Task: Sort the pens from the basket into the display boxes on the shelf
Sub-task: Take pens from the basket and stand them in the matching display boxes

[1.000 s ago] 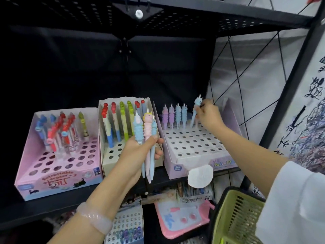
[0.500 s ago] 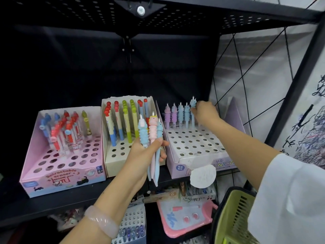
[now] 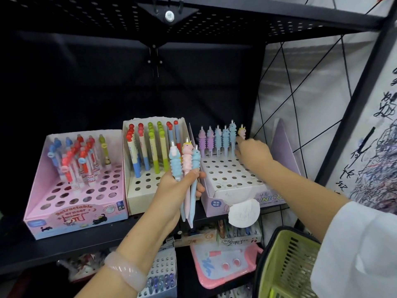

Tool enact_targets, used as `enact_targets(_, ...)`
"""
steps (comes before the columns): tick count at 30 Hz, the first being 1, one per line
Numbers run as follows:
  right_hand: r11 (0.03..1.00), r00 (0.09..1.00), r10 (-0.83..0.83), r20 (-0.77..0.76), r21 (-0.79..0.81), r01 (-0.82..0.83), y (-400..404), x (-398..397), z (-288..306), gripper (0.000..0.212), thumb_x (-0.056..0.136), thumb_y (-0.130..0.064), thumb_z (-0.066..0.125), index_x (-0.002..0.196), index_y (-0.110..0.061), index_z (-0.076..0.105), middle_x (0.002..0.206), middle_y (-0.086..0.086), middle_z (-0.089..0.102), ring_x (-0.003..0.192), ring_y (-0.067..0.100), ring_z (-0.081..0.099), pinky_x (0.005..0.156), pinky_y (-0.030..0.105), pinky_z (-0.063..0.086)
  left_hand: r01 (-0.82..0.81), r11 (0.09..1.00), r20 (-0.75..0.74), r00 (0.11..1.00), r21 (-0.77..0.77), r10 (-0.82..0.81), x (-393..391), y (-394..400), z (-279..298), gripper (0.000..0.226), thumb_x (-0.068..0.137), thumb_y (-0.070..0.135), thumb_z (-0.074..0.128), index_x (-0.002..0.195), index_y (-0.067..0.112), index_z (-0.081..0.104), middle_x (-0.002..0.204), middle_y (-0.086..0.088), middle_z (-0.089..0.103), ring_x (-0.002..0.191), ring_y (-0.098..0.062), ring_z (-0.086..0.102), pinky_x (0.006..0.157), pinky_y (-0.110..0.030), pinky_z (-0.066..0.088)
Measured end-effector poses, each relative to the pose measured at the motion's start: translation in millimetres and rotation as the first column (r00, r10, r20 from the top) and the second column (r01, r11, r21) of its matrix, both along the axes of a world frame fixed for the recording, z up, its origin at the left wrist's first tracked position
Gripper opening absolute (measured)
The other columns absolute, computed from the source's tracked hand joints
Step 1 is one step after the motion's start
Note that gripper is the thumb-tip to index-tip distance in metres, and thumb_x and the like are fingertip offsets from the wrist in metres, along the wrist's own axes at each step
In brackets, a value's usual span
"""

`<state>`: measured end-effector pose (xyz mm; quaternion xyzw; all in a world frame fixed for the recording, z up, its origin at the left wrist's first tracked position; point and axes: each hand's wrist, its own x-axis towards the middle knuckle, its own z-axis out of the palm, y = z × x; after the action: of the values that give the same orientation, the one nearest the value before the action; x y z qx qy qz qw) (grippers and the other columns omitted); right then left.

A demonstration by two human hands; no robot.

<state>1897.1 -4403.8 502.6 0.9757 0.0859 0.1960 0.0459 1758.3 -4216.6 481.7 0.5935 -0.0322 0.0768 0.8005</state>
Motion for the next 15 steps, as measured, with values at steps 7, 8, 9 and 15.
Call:
enact_targets(7, 0.923, 0.983, 0.135, 0.126, 0.346, -0.171, -13.3, -2.9, 9.4, 0.031, 0.097, -0.018, 0.038, 0.124, -0.009, 0.049, 0.082, 0.019, 0.061, 0.074, 0.037, 0.057, 0.063, 0.038, 0.045, -0.014, 1.000, -0.004, 1.000, -0.017, 0.014, 1.5, -2.0, 3.2, 0.008, 0.092, 0.006, 0.052, 0.096, 0.007, 0.059, 0.068, 0.001, 0.070, 0.048, -0.011, 0.057, 0.048, -0.020, 0.048)
enact_targets(8, 0.900, 0.984, 0.136, 0.118, 0.400, -0.172, -9.7, -0.3, 12.4, 0.037, 0.096, -0.016, 0.039, 0.132, -0.013, 0.043, 0.082, 0.016, 0.059, 0.073, 0.035, 0.055, 0.063, 0.037, 0.044, -0.013, 1.000, -0.005, 1.000, -0.020, 0.013, 1.4, -2.5, 3.1, 0.008, 0.092, 0.006, 0.052, 0.096, 0.006, 0.059, 0.068, 0.001, 0.070, 0.048, -0.011, 0.057, 0.048, -0.020, 0.048)
enact_targets(9, 0.892, 0.987, 0.140, 0.082, 0.423, -0.162, -6.0, 2.2, 14.2, 0.044, 0.095, -0.015, 0.039, 0.139, -0.018, 0.036, 0.087, 0.014, 0.058, 0.075, 0.034, 0.055, 0.065, 0.037, 0.044, -0.010, 1.000, -0.006, 1.000, -0.022, 0.010, 1.2, -3.0, 2.8, 0.009, 0.092, 0.006, 0.052, 0.097, 0.005, 0.059, 0.068, 0.001, 0.070, 0.048, -0.010, 0.057, 0.048, -0.020, 0.049)
enact_targets(15, 0.926, 0.991, 0.125, -0.055, 0.366, -0.096, 5.3, 1.2, 6.9, 0.046, 0.096, -0.016, 0.039, 0.142, -0.017, 0.032, 0.117, 0.022, 0.054, 0.093, 0.037, 0.056, 0.069, 0.034, 0.039, -0.007, 1.000, 0.000, 1.000, -0.016, 0.007, 1.5, -0.9, 2.9, 0.009, 0.092, 0.007, 0.051, 0.096, 0.006, 0.060, 0.069, 0.000, 0.070, 0.050, -0.011, 0.059, 0.049, -0.021, 0.049)
